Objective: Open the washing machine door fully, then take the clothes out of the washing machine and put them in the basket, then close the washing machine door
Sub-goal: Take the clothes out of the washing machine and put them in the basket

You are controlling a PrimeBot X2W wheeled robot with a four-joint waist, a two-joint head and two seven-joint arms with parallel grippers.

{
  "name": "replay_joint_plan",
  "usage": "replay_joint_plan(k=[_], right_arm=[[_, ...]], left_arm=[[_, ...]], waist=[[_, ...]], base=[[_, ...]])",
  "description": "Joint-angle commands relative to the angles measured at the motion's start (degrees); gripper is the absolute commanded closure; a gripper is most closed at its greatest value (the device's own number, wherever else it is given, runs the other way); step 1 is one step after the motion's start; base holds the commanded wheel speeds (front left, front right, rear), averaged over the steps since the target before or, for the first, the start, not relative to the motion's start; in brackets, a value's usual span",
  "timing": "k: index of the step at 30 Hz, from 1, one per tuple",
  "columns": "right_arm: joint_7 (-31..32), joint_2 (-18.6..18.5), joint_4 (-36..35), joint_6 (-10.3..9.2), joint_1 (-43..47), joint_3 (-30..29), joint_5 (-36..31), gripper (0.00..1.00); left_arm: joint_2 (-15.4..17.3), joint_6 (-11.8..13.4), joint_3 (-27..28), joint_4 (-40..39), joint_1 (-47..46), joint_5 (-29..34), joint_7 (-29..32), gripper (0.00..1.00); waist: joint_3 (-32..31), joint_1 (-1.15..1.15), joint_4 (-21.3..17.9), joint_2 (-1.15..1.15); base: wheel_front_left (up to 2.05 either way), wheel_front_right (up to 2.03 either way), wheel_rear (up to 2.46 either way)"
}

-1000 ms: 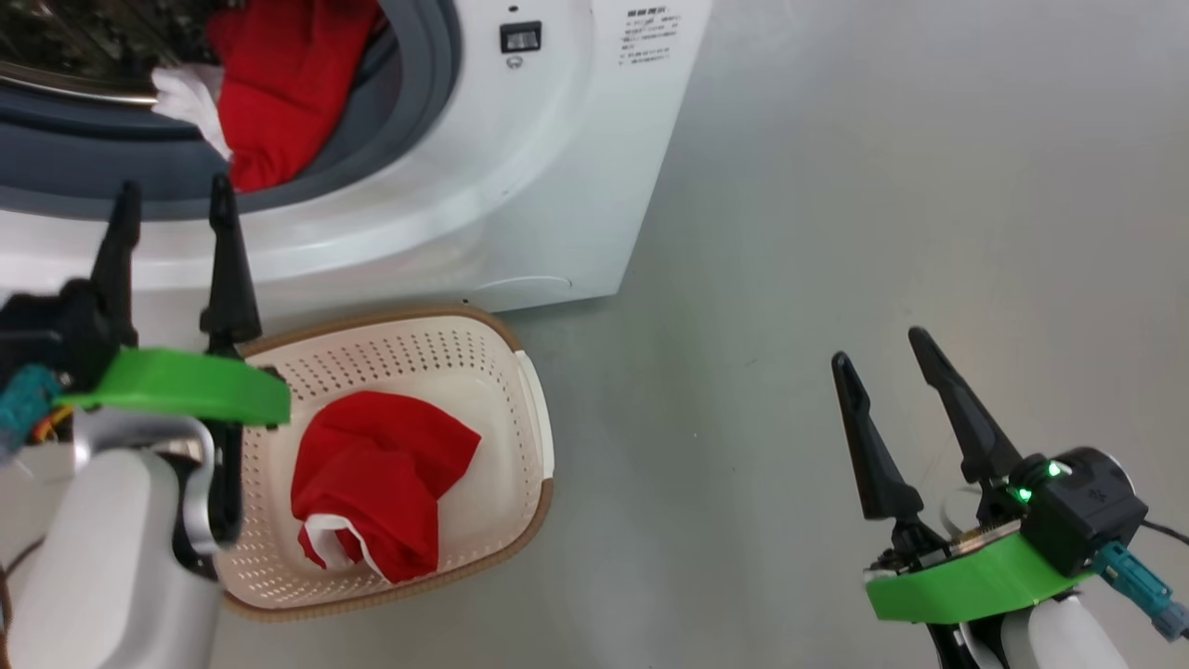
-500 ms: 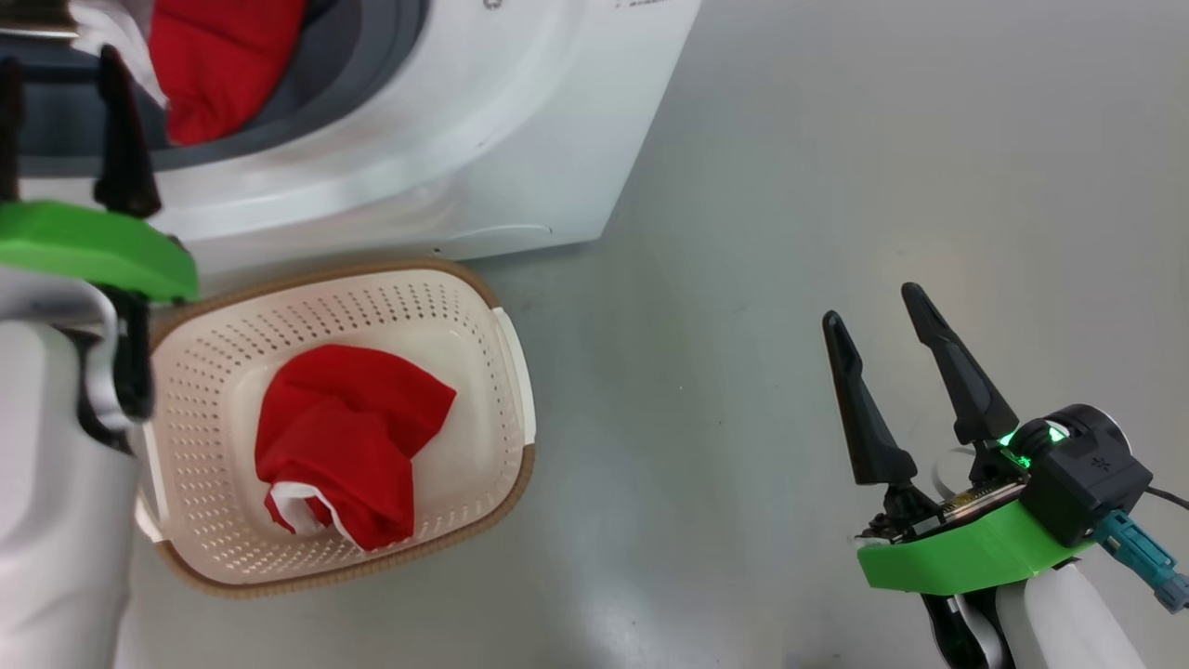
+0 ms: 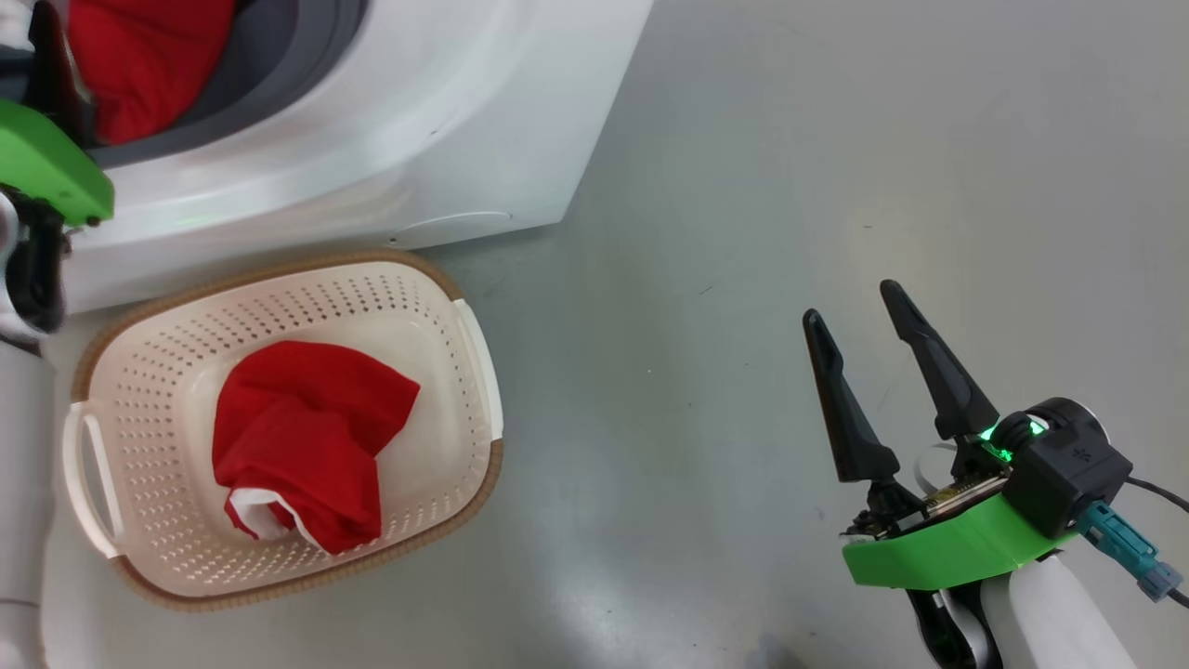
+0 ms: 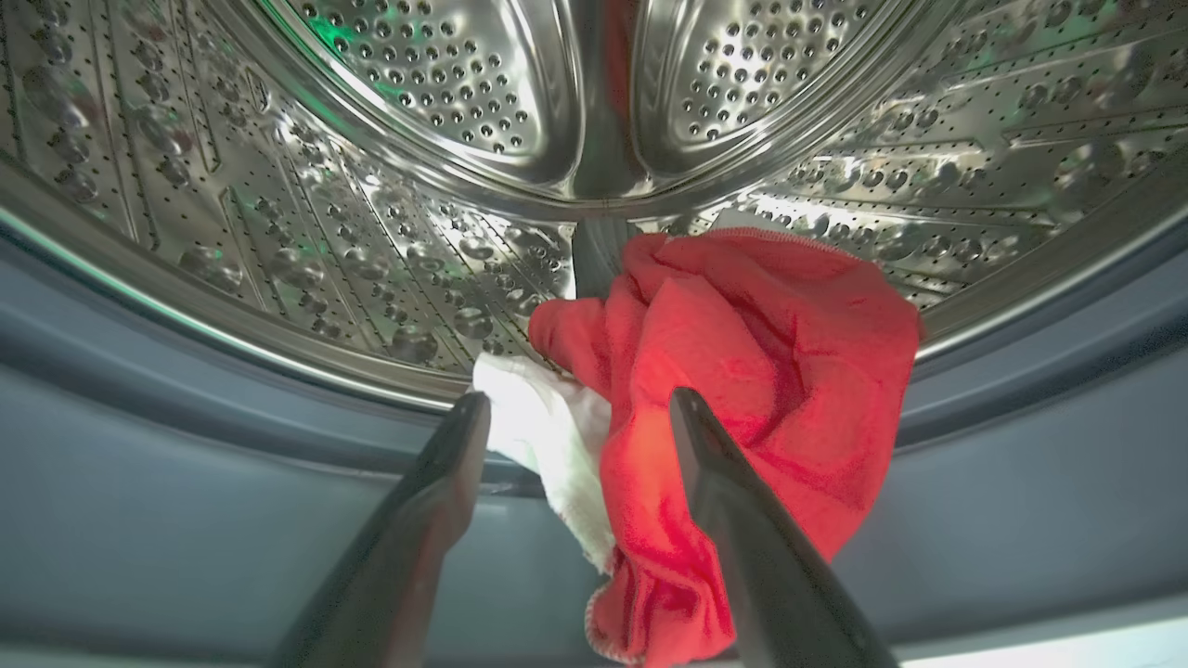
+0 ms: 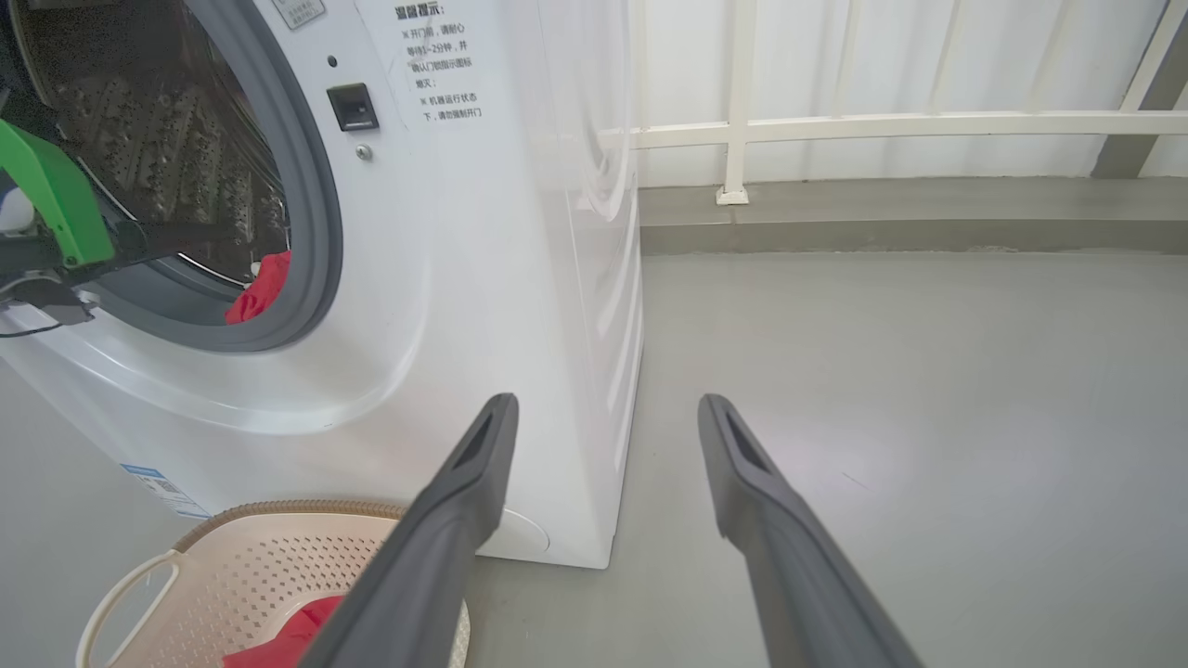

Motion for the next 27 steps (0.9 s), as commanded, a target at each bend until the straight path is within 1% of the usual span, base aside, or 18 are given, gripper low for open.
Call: replay_joint_plan(k=[1, 13, 18, 27], right_arm=[[-0.35, -0.40, -1.03, 0.36, -0.43, 1.69, 0.63, 0.00], [-0.35, -0.40, -0.14, 0.36, -0.57, 3.89, 1.68, 0.00], [-0.35, -0.40, 0.03, 0.36, -0.47, 4.28, 1.94, 0.00], [-0.35, -0.40, 0.29, 0.36, -0.68, 5.13, 2.62, 0.00]], left_arm=[[3.56, -0.37, 0.83, 0.32, -2.31, -0.23, 1.89, 0.00], [4.90, -1.99, -1.06, 8.67, -8.97, -0.80, 9.76, 0.00], [5.02, -2.16, -1.57, 10.73, -10.31, -0.91, 11.38, 0.00], [7.00, 0.53, -4.83, 14.51, -11.86, 2.67, 11.56, 0.00]], waist=[[-0.07, 0.00, -0.56, -0.01], [-0.10, 0.00, -3.84, -0.01], [0.26, 0.00, -4.70, -0.01], [1.31, 0.00, -5.88, -0.01]], base=[[0.00, 0.00, 0.00], [0.00, 0.00, 0.00], [0.00, 0.00, 0.00], [0.00, 0.00, 0.00]])
